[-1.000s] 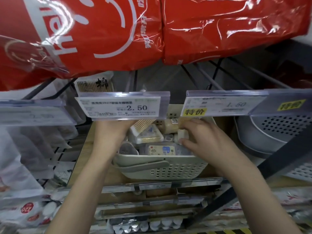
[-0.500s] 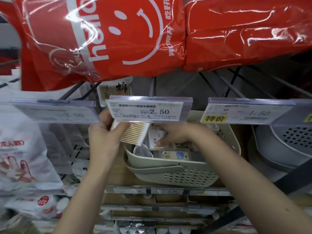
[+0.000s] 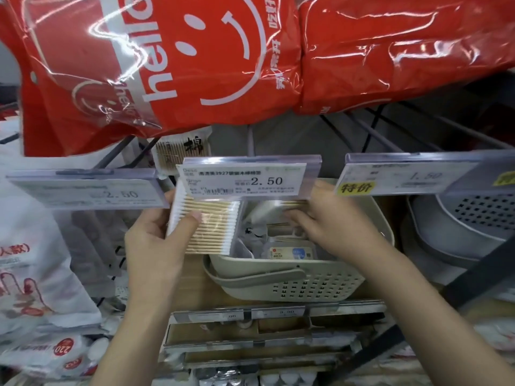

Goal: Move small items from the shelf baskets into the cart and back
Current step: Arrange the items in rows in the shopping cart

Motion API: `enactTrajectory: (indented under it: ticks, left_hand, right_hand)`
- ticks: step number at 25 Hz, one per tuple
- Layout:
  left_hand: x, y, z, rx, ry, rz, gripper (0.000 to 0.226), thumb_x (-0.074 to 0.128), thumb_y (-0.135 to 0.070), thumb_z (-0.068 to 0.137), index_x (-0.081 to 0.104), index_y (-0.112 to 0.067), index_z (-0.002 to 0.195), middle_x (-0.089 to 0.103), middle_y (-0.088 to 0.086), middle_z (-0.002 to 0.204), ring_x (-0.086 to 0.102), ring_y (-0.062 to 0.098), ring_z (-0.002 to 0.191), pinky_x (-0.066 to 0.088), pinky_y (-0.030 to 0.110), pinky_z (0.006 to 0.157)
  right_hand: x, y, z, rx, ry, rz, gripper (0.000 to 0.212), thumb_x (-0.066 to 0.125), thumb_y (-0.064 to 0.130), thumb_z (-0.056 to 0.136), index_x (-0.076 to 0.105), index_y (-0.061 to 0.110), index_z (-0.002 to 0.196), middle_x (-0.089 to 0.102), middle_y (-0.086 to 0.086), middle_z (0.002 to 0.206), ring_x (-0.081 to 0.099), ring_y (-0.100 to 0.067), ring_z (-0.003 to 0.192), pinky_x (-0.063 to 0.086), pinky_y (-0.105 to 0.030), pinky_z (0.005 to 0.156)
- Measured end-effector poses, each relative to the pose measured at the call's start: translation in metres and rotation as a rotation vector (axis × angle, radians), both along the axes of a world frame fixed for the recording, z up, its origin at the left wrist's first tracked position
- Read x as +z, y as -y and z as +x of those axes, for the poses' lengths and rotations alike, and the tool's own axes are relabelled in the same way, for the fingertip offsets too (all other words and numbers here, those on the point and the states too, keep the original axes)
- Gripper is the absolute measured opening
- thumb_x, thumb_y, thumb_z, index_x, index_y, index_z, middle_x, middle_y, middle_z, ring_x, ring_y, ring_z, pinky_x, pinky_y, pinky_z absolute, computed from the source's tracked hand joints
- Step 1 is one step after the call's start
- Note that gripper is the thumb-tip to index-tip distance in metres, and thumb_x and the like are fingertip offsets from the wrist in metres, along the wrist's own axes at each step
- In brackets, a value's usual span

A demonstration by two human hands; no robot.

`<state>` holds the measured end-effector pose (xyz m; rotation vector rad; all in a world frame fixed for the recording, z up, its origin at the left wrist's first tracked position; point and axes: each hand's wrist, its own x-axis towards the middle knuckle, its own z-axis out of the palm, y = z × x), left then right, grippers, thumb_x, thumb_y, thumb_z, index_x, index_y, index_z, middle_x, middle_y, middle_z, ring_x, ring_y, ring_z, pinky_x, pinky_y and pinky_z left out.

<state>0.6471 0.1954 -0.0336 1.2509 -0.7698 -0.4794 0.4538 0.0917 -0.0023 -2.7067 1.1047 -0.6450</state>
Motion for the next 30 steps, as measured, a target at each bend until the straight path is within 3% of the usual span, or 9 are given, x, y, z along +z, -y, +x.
enactTrajectory:
  ticks: [2,4,7,10,17,21,24,28,30]
  left_hand:
    - [0.004,-0.005,-0.008,-0.074,-0.001,-0.017,0.03,0.06,0.001,0.086,0.065,-0.014,0.111,0.073,-0.008,0.094,0.068,0.01,0.092,0.053,0.019,0.073]
    - [0.009,-0.009,-0.02,-0.151,0.004,-0.027,0.028,0.061,0.0,0.084,0.065,-0.02,0.104,0.073,-0.008,0.094,0.068,0.01,0.091,0.054,0.019,0.072]
    - [0.011,-0.016,-0.04,-0.234,-0.018,-0.012,0.028,0.066,-0.014,0.071,0.065,-0.024,0.097,0.073,-0.009,0.091,0.068,0.008,0.086,0.055,0.021,0.072]
    - [0.005,-0.018,-0.062,-0.319,-0.054,0.038,0.032,0.064,-0.021,0.063,0.064,-0.024,0.095,0.073,-0.009,0.089,0.068,0.007,0.083,0.057,0.023,0.071]
    - [0.001,-0.009,-0.141,-0.595,-0.053,0.098,0.029,0.063,-0.007,0.07,0.062,-0.021,0.095,0.073,-0.007,0.087,0.068,0.009,0.081,0.056,0.021,0.069]
    - [-0.004,-0.004,-0.216,-0.788,-0.053,0.124,0.056,0.078,-0.004,0.056,0.067,-0.036,0.101,0.072,-0.004,0.096,0.068,0.013,0.087,0.057,0.03,0.071]
    - [-0.01,0.0,-0.291,-0.936,-0.062,0.108,0.044,0.071,-0.011,0.061,0.068,-0.038,0.096,0.073,-0.002,0.095,0.068,0.012,0.086,0.057,0.029,0.07]
    - [-0.021,-0.005,-0.4,-1.05,-0.049,0.118,0.027,0.064,0.006,0.08,0.064,-0.02,0.087,0.073,-0.004,0.084,0.068,0.007,0.076,0.053,0.018,0.059]
    - [-0.026,-0.01,-0.456,-1.141,-0.039,0.14,0.023,0.059,0.006,0.083,0.063,-0.016,0.089,0.073,-0.005,0.081,0.068,0.005,0.074,0.051,0.015,0.056]
  right_hand:
    - [-0.007,-0.014,-0.02,-0.063,0.133,-0.08,0.028,0.064,0.01,0.085,0.063,0.021,0.111,0.065,0.004,0.102,0.059,-0.016,0.095,0.047,-0.028,0.074]
    - [-0.014,-0.029,-0.038,-0.078,0.301,-0.13,0.025,0.064,0.007,0.081,0.064,0.014,0.106,0.065,0.001,0.102,0.058,-0.014,0.099,0.047,-0.029,0.083]
    - [-0.023,-0.052,-0.064,-0.114,0.394,-0.24,0.021,0.061,0.002,0.08,0.064,0.003,0.101,0.063,-0.005,0.103,0.06,-0.02,0.101,0.05,-0.038,0.083]
    - [-0.032,-0.076,-0.091,-0.198,0.438,-0.29,0.019,0.056,0.004,0.083,0.065,0.001,0.099,0.063,-0.007,0.101,0.06,-0.019,0.1,0.05,-0.033,0.086]
    - [-0.049,-0.119,-0.174,-0.469,0.505,-0.316,0.018,0.061,0.004,0.084,0.064,0.003,0.101,0.063,-0.004,0.1,0.06,-0.015,0.1,0.046,-0.022,0.091]
    - [-0.052,-0.149,-0.243,-0.675,0.623,-0.22,0.023,0.062,0.018,0.086,0.058,0.029,0.106,0.063,0.02,0.099,0.058,0.007,0.093,0.041,-0.004,0.078]
    - [-0.054,-0.178,-0.308,-0.854,0.652,-0.178,0.027,0.066,0.026,0.084,0.053,0.045,0.099,0.06,0.032,0.096,0.055,0.015,0.088,0.038,0.001,0.069]
    - [-0.063,-0.22,-0.403,-1.07,0.765,-0.162,0.03,0.065,0.029,0.081,0.054,0.054,0.092,0.062,0.029,0.092,0.059,0.009,0.086,0.042,-0.004,0.069]
    - [-0.071,-0.244,-0.447,-1.172,0.792,-0.166,0.021,0.063,0.033,0.079,0.056,0.05,0.09,0.064,0.023,0.092,0.06,0.001,0.085,0.044,-0.009,0.069]
